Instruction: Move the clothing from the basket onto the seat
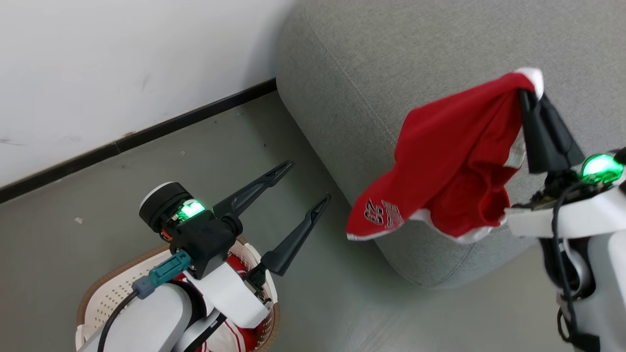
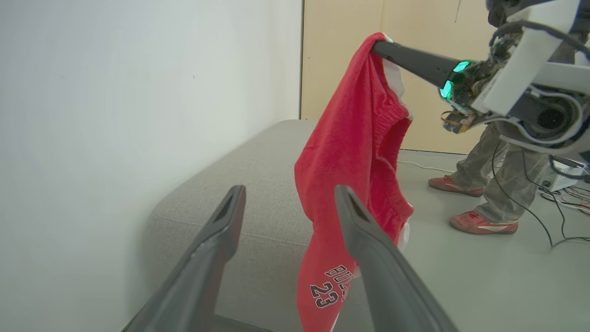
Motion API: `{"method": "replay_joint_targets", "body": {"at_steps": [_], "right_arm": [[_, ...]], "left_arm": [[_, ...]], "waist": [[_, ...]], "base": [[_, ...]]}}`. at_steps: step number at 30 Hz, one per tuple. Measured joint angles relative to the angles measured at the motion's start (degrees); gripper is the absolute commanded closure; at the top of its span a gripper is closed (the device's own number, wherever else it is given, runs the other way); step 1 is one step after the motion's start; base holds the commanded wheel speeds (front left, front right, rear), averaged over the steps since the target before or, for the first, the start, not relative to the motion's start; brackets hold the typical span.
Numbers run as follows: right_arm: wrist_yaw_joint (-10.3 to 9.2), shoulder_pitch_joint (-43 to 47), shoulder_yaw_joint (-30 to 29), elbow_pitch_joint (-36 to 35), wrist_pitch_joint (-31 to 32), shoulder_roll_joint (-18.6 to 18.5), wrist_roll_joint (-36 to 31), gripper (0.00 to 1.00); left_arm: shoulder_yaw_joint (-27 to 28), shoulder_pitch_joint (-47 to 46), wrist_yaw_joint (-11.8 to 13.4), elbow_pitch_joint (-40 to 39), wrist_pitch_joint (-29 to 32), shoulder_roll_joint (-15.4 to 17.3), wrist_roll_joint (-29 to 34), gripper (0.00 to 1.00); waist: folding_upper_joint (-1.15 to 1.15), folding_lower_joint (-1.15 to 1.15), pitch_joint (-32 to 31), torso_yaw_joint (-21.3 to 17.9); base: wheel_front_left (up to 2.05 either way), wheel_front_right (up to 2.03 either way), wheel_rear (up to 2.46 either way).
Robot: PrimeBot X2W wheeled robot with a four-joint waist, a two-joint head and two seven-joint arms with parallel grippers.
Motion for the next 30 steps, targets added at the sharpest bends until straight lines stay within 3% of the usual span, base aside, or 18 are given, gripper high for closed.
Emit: {"method": "replay_joint_targets", "body": {"at_steps": [15, 30], "right_arm": [[0.0, -15.1, -5.0, 9.8, 0.0, 0.2, 1.6, 1.0], [0.01, -35.0, -5.2, 18.1, 4.3, -7.5, 0.5, 1.0]], "left_arm": [[0.0, -0.2, 1.5, -4.9, 3.4, 1.1, 1.1, 0.0], [0.2, -2.9, 2.2, -9.6, 6.1, 1.3, 1.3, 0.0]], "waist": [[0.0, 0.0, 5.7, 2.2], [0.0, 0.0, 13.0, 5.1]], "base": [[0.0, 0.0, 0.0], [0.0, 0.0, 0.0]]}}
